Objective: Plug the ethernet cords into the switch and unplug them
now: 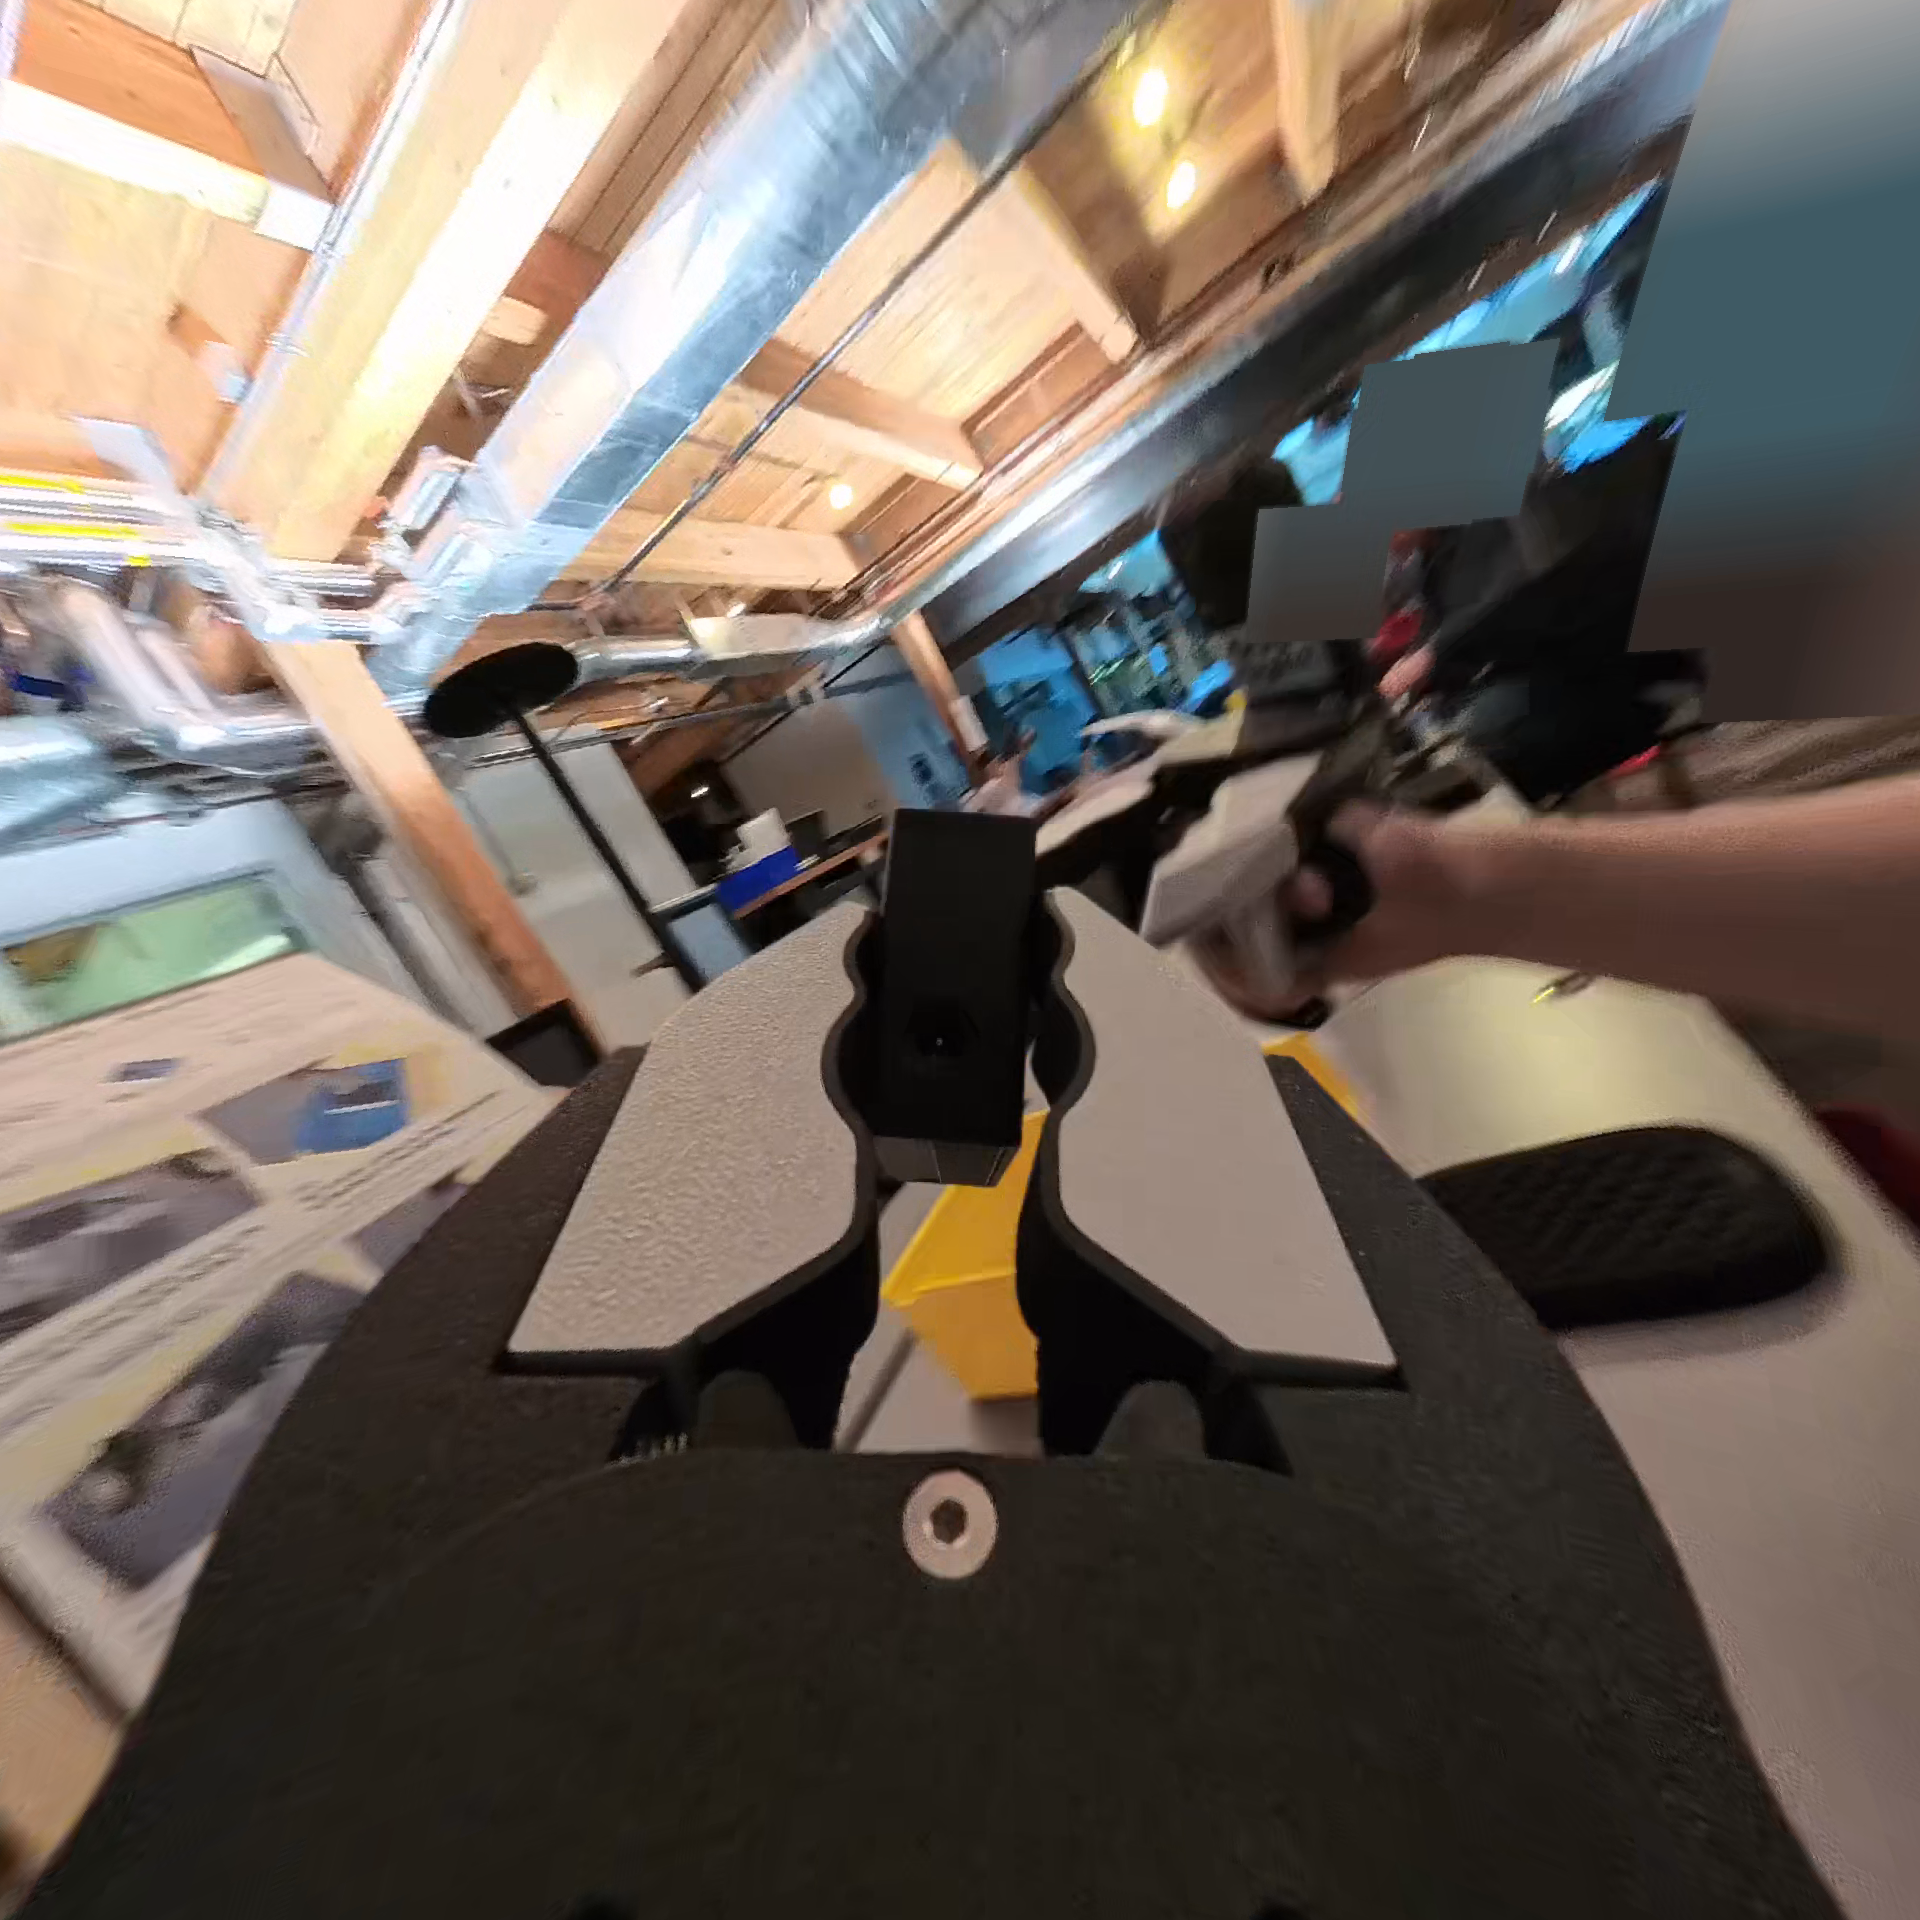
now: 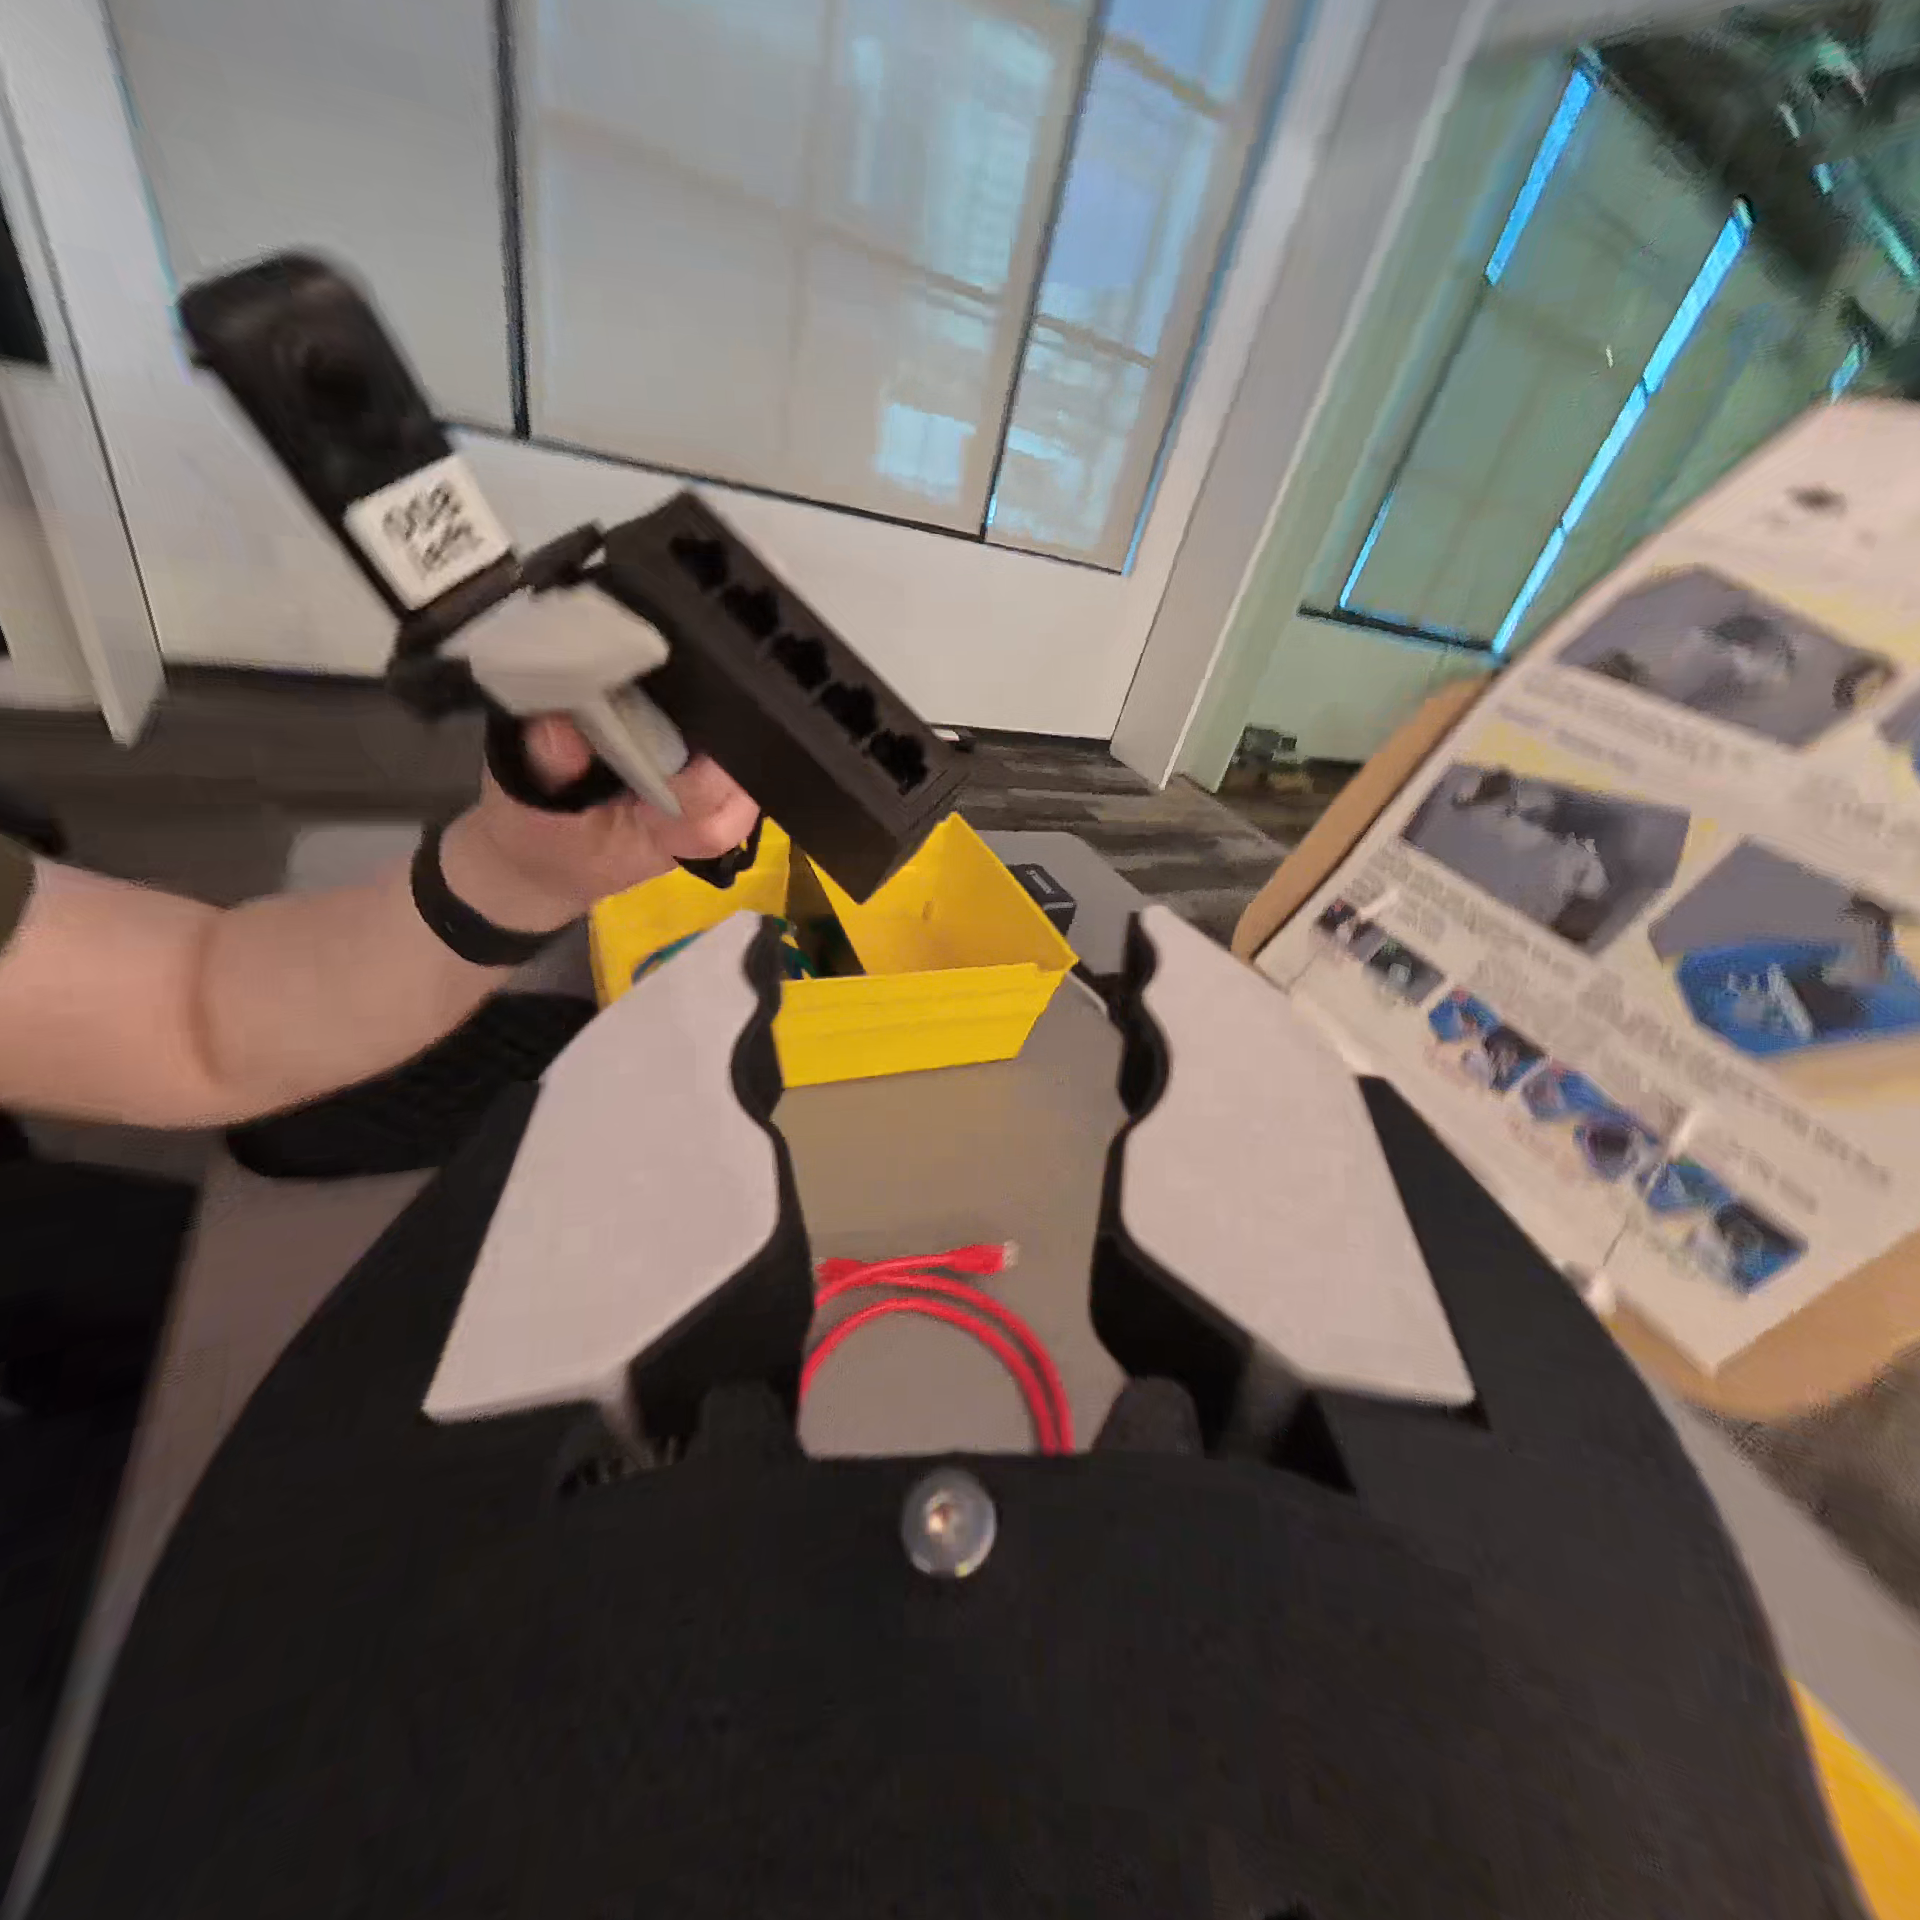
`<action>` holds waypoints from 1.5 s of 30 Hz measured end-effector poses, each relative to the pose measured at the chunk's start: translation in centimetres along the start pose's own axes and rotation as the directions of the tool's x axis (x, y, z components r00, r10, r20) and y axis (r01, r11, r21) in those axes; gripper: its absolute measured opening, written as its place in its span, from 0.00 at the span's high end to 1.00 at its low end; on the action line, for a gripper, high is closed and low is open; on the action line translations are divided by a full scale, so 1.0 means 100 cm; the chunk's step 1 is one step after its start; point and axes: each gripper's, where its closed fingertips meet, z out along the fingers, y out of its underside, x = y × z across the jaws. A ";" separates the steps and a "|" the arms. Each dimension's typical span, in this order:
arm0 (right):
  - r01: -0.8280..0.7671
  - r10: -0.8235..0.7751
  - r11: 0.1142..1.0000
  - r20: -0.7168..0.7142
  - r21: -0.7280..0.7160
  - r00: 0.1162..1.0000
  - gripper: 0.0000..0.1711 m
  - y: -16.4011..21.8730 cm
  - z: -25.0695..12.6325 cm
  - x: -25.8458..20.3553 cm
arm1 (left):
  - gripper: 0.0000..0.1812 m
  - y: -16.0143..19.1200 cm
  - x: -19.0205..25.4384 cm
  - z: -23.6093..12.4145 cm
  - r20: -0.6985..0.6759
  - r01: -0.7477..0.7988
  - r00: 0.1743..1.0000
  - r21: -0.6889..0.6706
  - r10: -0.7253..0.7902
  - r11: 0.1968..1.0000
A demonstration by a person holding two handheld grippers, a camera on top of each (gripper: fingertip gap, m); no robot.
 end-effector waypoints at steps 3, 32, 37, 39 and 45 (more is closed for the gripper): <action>0.132 -0.139 0.989 0.104 0.073 0.985 0.58 -0.002 0.023 -0.017 | 0.85 -0.011 0.009 -0.001 -0.132 0.189 0.975 0.065 -0.179 0.980; 0.560 -0.549 0.827 0.277 0.045 0.789 0.81 0.070 0.055 -0.010 | 0.84 0.120 0.015 0.004 -0.268 -0.261 0.951 -0.415 0.157 0.872; 0.444 -0.452 0.892 0.138 0.085 0.881 0.74 0.056 0.058 0.017 | 0.84 0.115 -0.022 -0.014 -0.169 -0.340 0.940 -0.481 0.295 0.808; 0.295 -0.299 0.954 0.130 0.056 0.945 0.76 0.060 0.065 0.030 | 0.84 0.109 -0.046 -0.028 -0.103 -0.360 0.926 -0.526 0.362 0.770; -0.147 0.181 0.912 0.054 -0.384 0.982 0.84 0.156 0.114 0.034 | 0.84 0.088 -0.098 -0.060 0.062 -0.399 0.815 -0.661 0.576 0.636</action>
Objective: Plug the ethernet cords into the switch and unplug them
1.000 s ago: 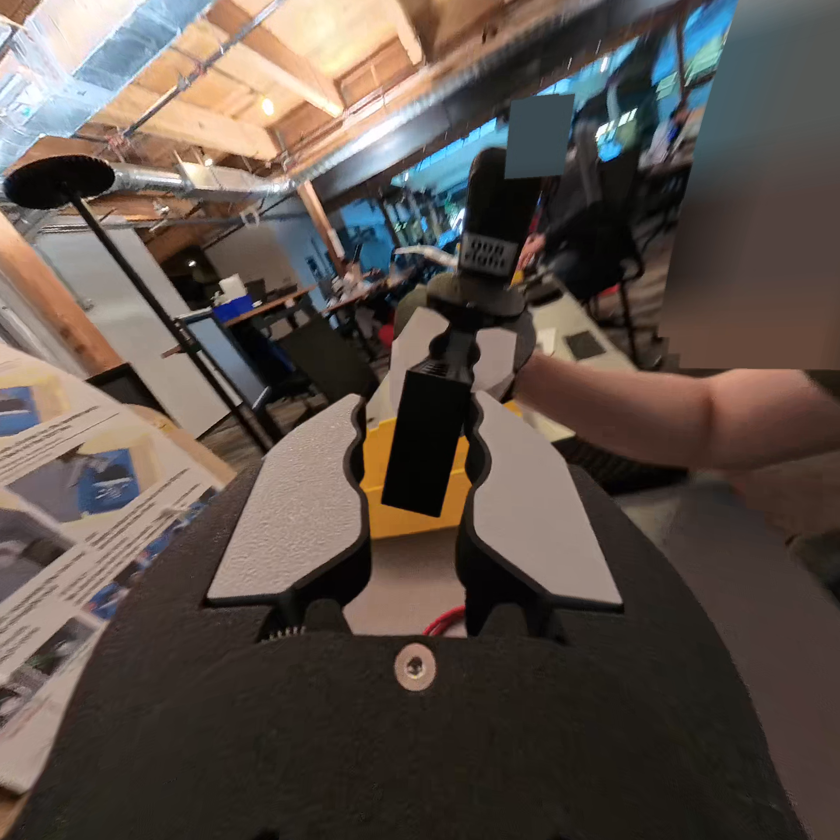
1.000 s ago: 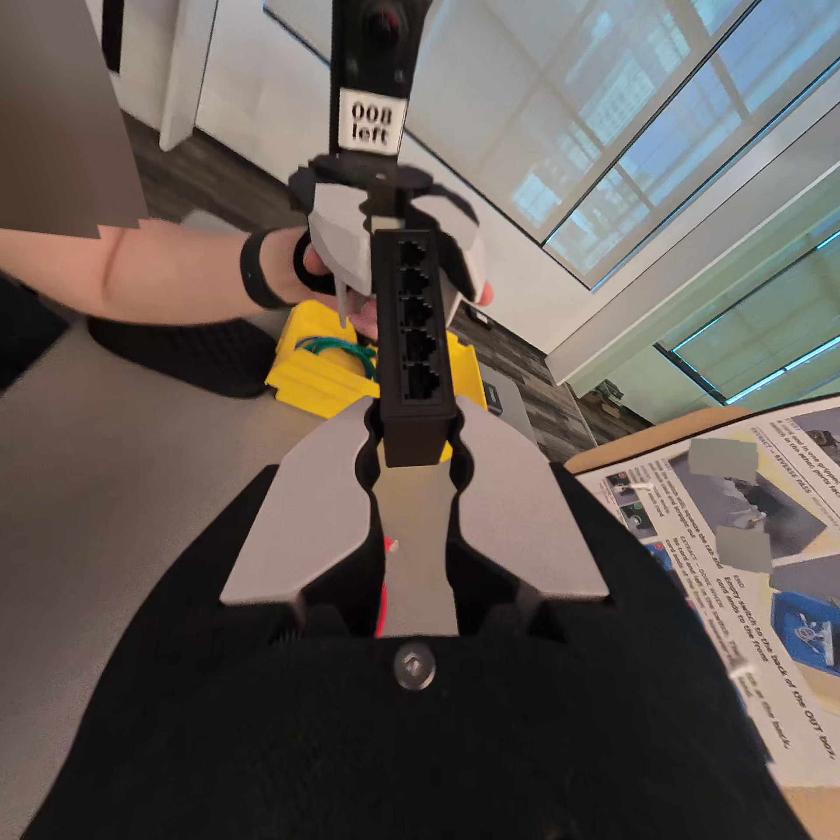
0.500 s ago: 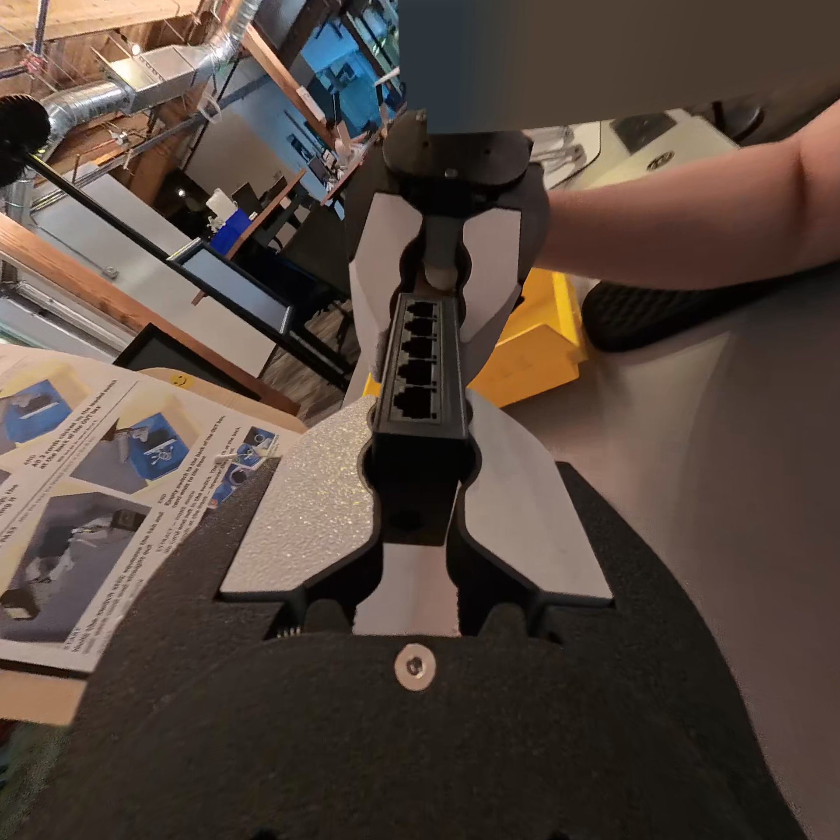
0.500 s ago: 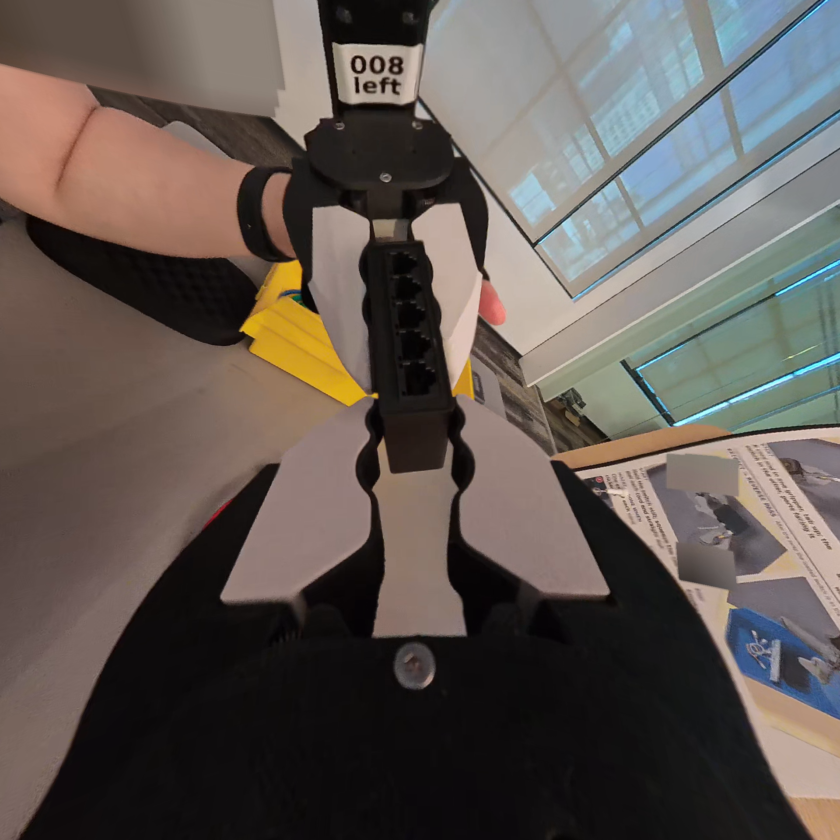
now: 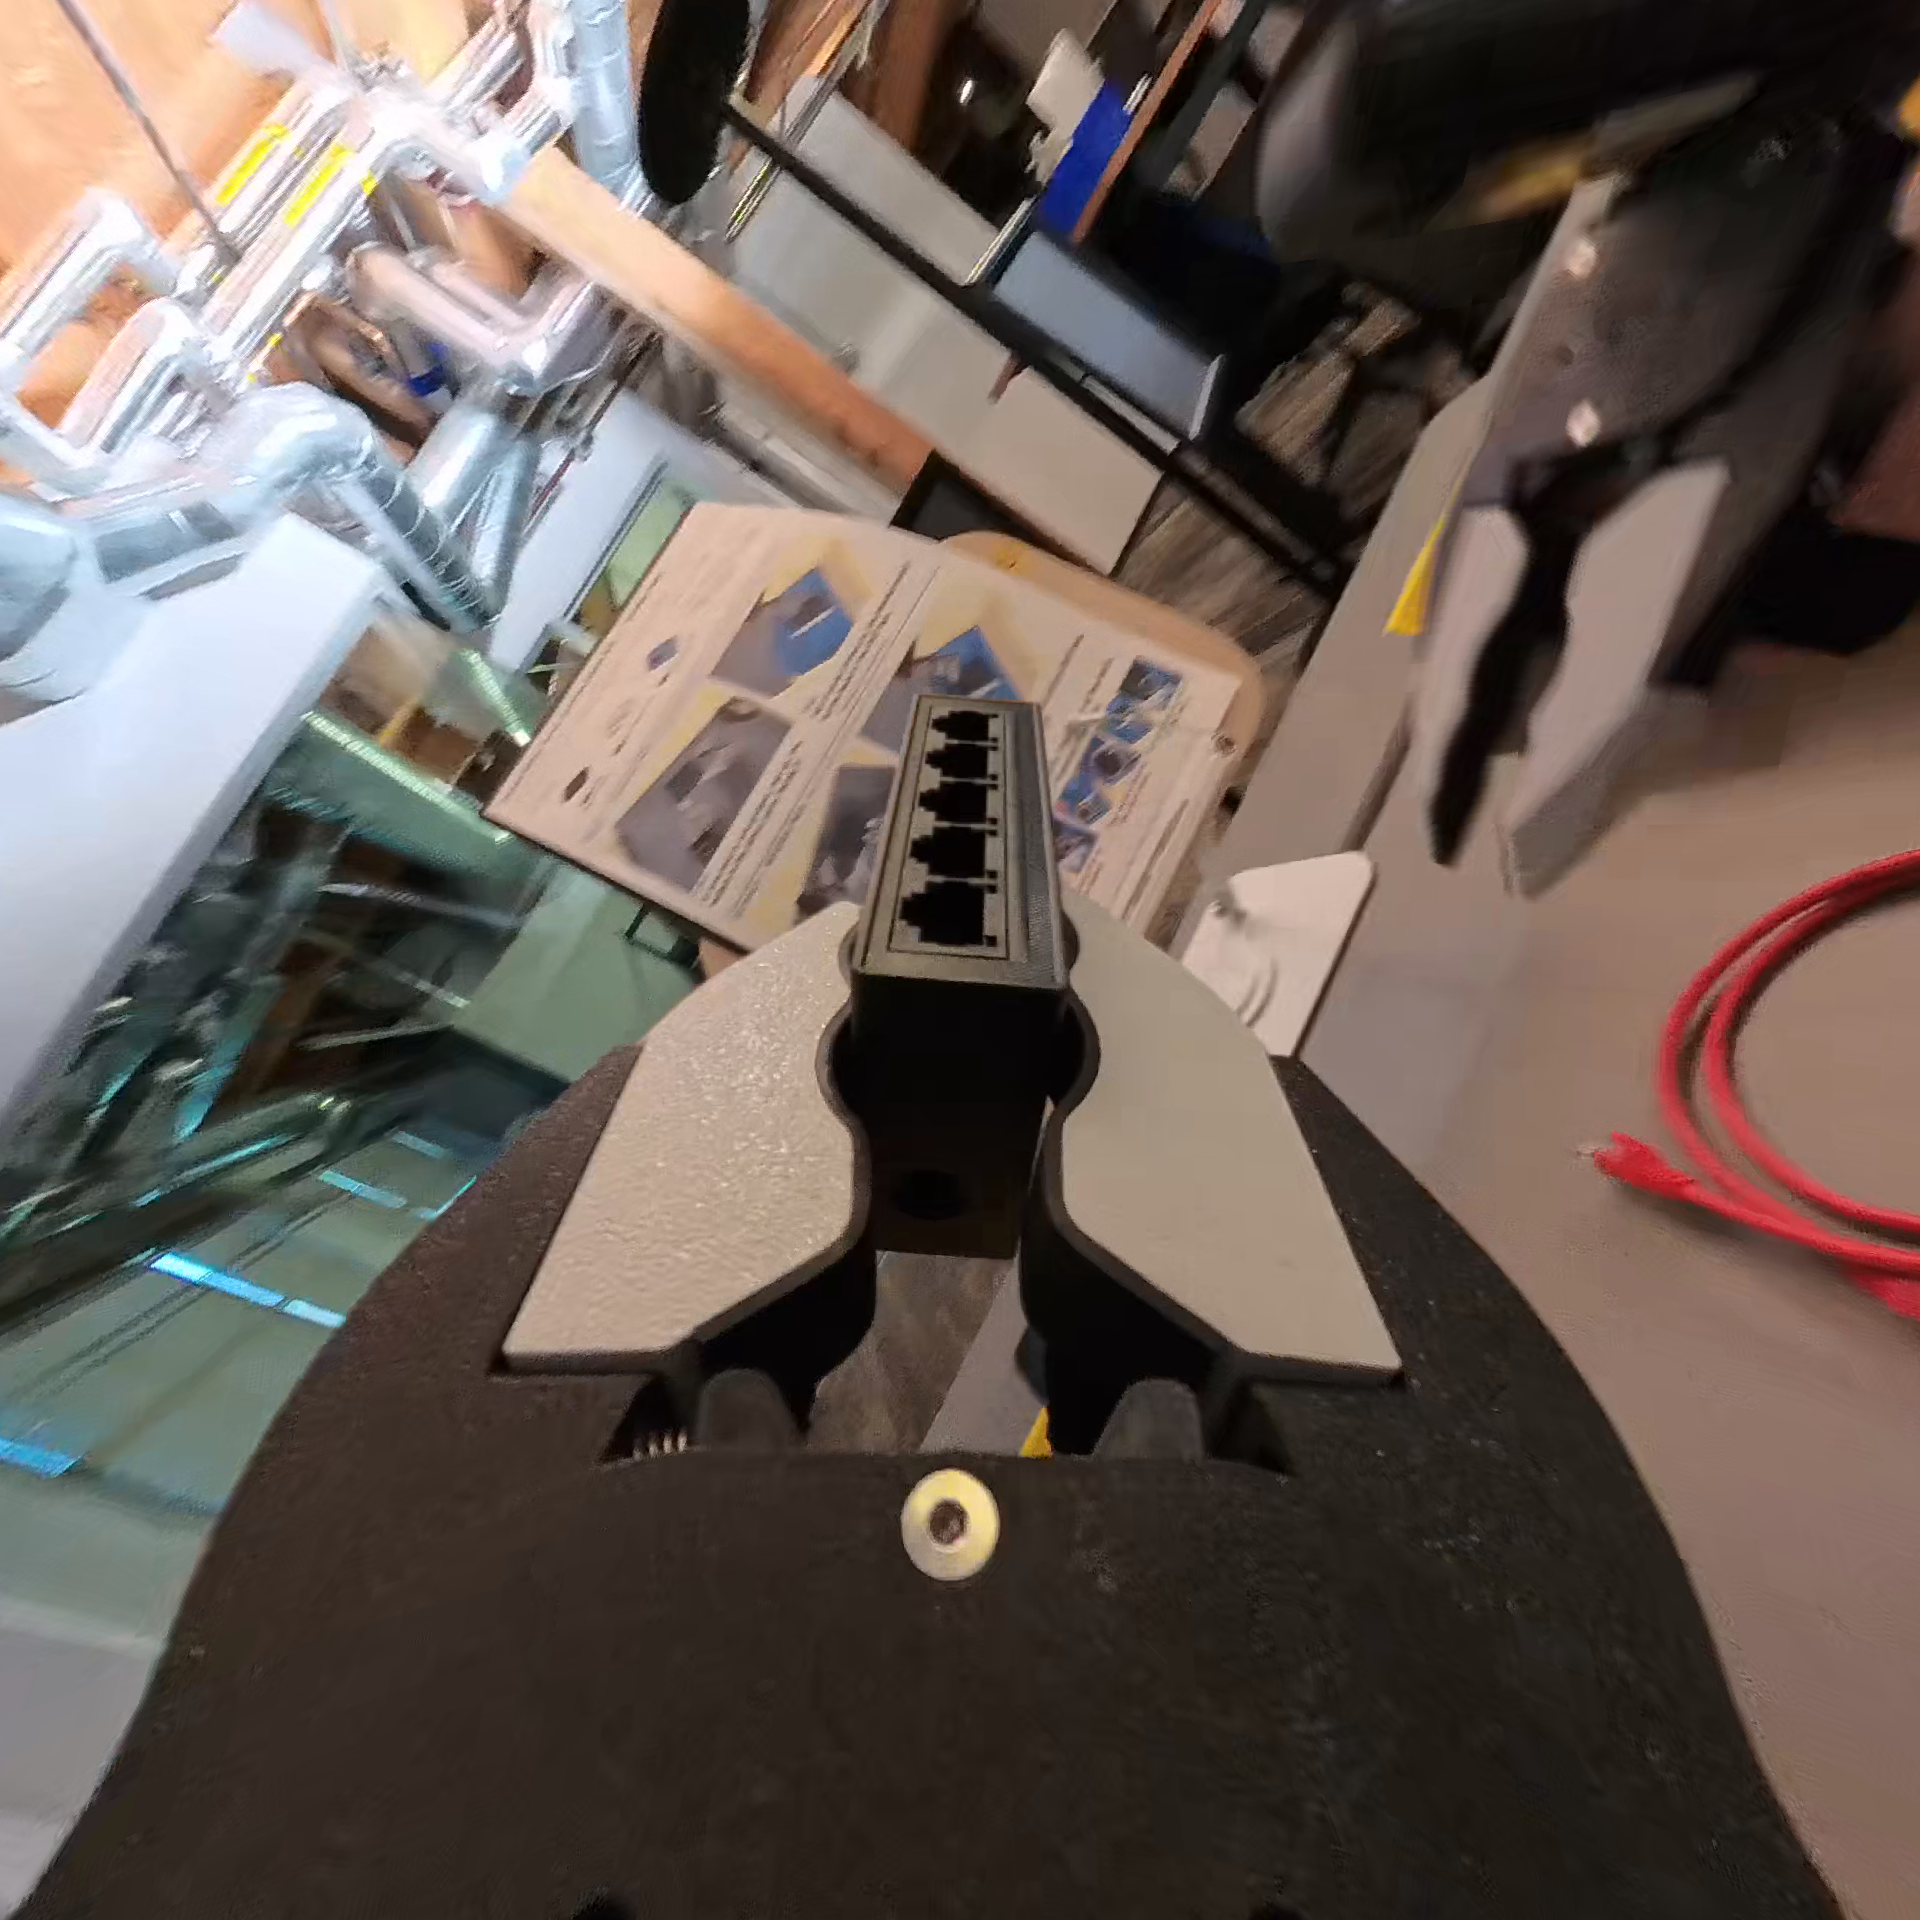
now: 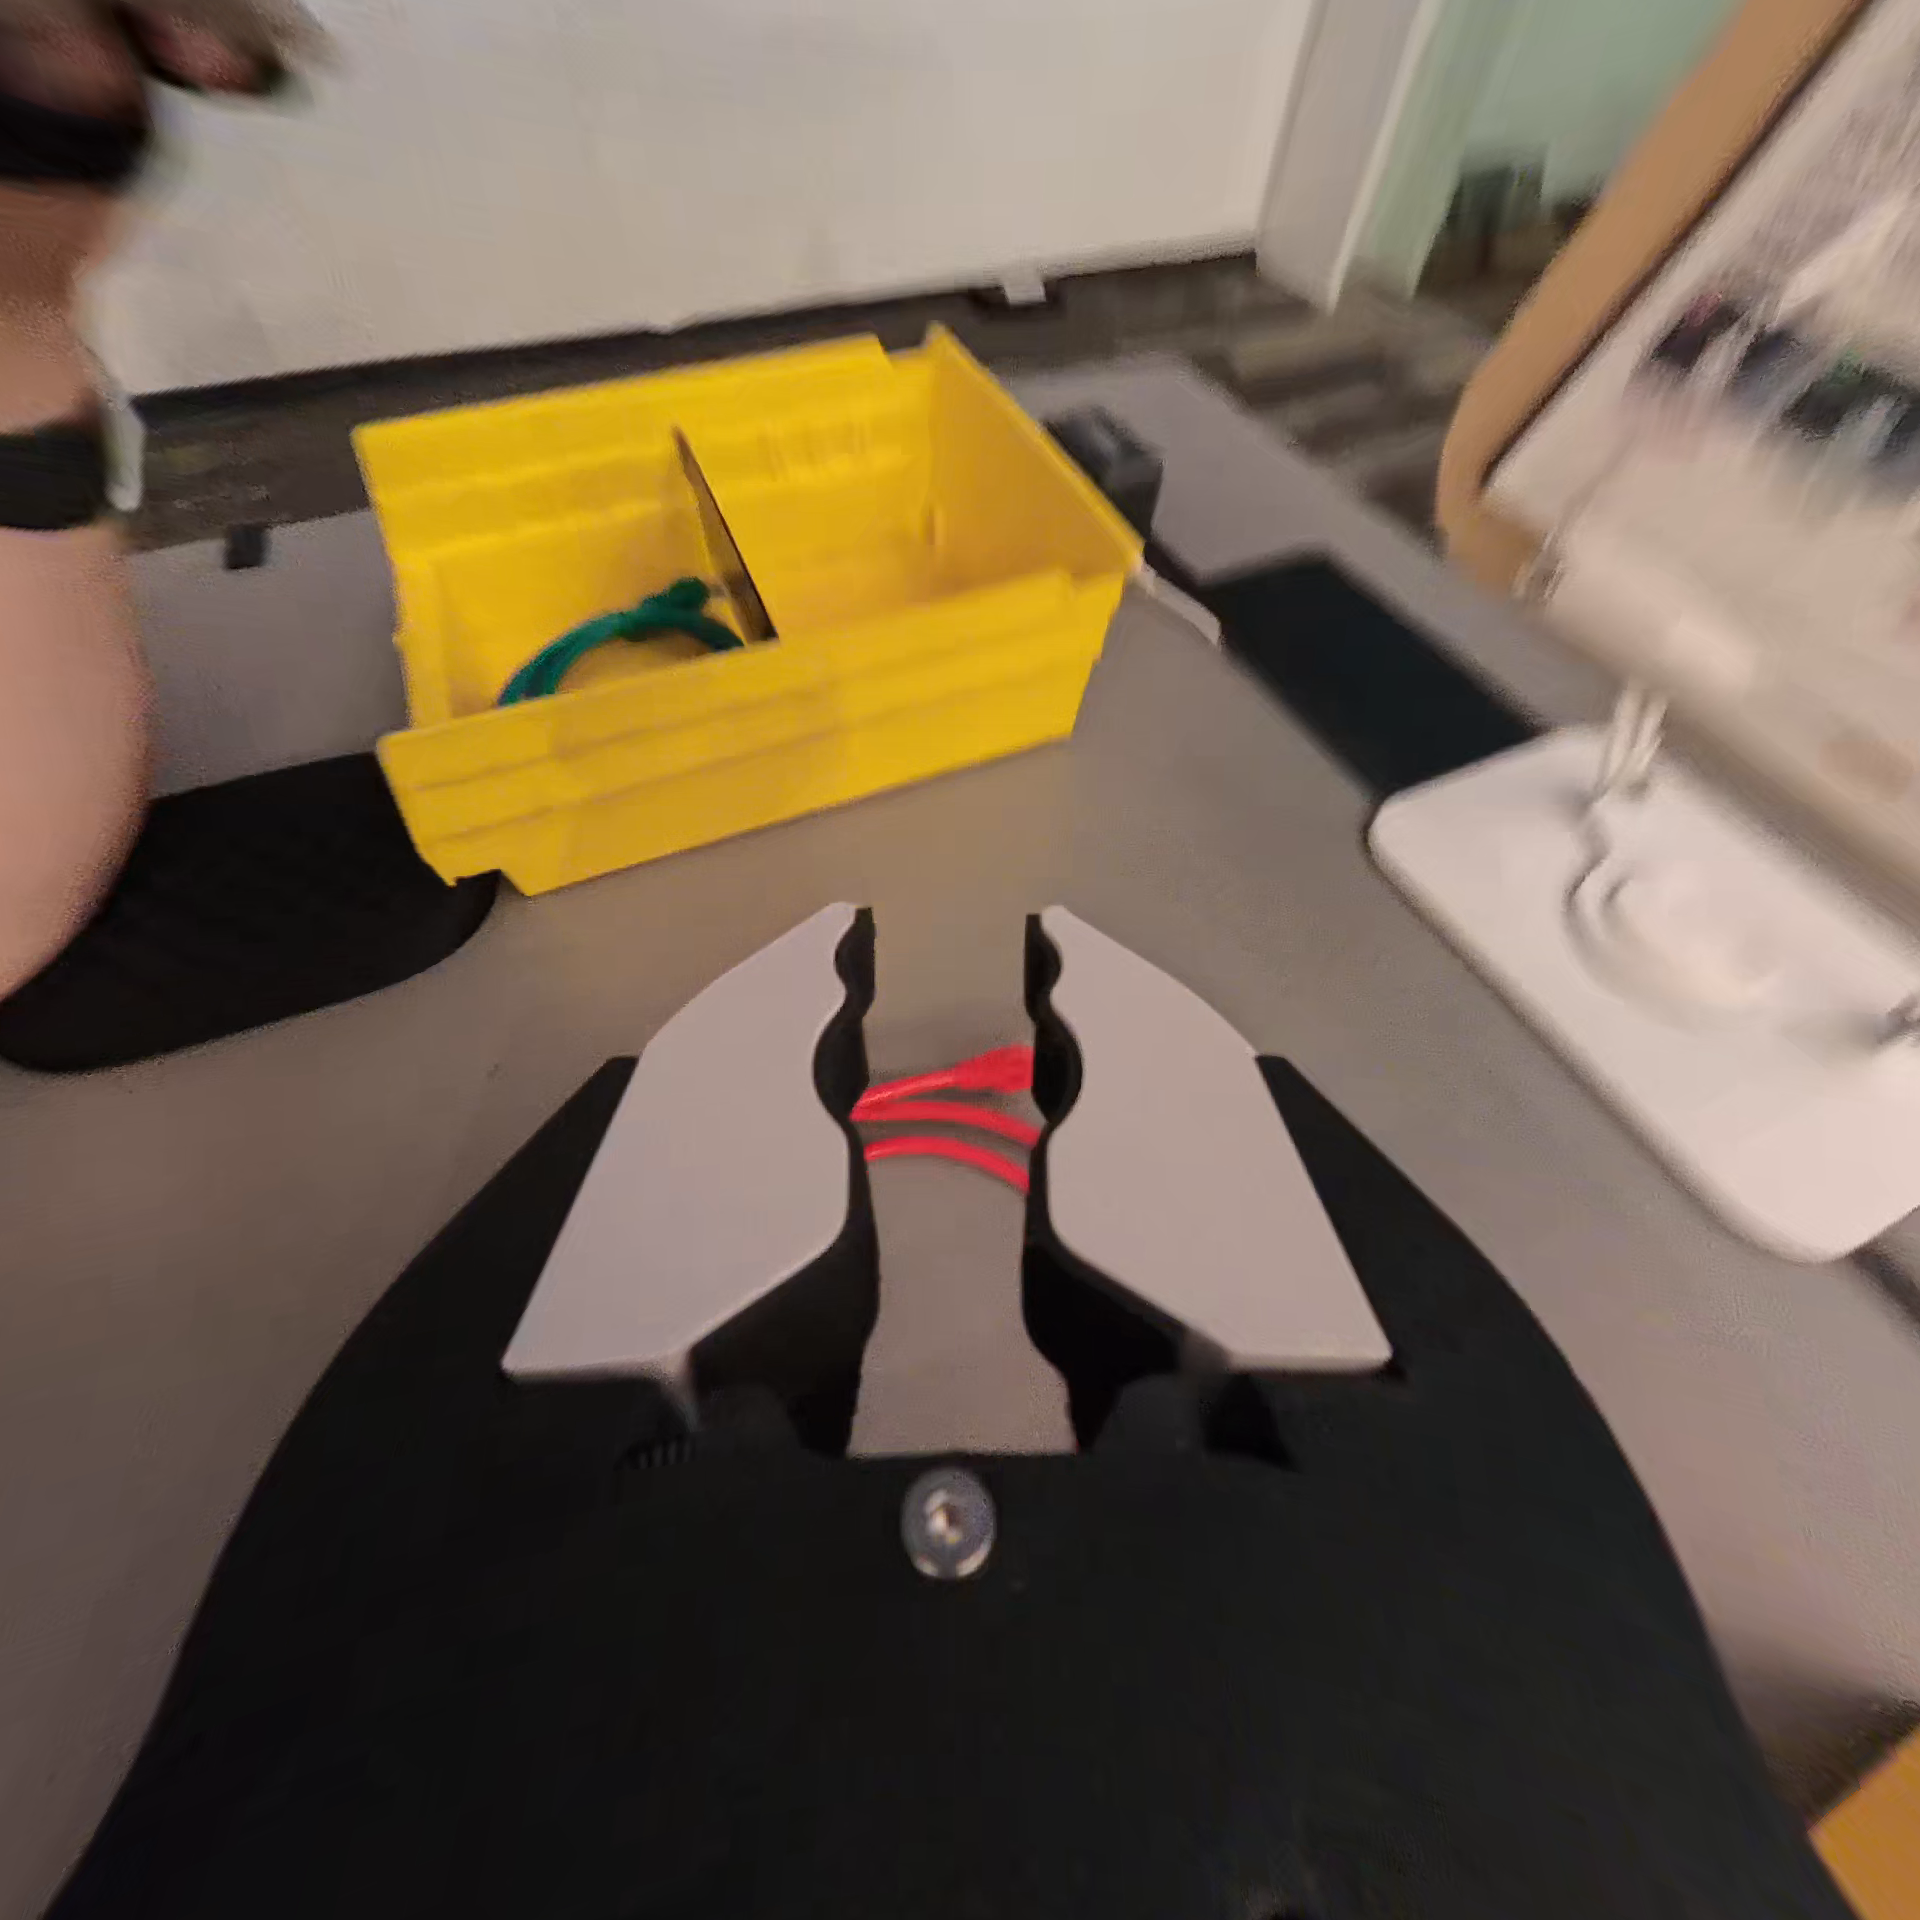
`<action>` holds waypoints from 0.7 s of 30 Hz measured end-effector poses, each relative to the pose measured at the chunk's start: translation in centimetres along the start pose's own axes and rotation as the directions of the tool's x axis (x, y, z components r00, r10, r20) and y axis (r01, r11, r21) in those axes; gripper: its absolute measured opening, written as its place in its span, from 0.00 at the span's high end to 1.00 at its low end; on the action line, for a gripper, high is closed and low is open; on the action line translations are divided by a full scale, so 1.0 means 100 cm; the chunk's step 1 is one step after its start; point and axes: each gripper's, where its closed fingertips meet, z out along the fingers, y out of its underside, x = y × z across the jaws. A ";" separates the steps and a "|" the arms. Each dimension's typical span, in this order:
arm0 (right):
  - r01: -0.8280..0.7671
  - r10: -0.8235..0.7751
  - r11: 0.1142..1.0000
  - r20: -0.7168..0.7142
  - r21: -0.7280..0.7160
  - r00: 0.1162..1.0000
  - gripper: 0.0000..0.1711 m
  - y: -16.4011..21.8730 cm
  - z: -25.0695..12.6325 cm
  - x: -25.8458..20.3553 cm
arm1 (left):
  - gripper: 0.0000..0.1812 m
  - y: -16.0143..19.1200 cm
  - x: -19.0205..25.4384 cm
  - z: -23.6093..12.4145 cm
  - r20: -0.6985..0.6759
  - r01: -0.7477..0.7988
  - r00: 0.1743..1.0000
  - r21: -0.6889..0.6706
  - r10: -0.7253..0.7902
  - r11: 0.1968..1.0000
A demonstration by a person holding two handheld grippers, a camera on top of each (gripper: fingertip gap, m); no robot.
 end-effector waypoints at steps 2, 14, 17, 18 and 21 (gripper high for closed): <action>-0.158 0.158 0.982 -0.006 -0.105 0.987 0.87 0.030 0.028 -0.003 | 0.84 0.001 -0.006 -0.001 0.036 -0.010 0.999 -0.015 0.010 1.000; -0.160 0.063 0.909 -0.254 -0.384 0.965 0.82 0.109 0.092 -0.011 | 0.84 -0.003 -0.009 0.001 0.060 -0.001 0.998 -0.017 0.002 1.000; -0.286 0.207 0.887 -0.243 -0.362 0.948 0.82 0.114 0.085 0.003 | 0.84 -0.004 -0.007 0.001 0.056 -0.004 0.998 -0.022 0.006 1.000; -0.312 0.238 0.893 -0.248 -0.325 0.939 0.82 0.110 0.081 0.012 | 0.84 -0.004 -0.007 0.001 0.054 -0.006 0.999 -0.021 0.007 1.000; -0.388 0.326 0.893 -0.269 -0.227 0.906 0.82 0.101 0.070 0.037 | 0.84 -0.005 -0.009 0.001 0.056 0.002 0.998 -0.016 -0.001 1.000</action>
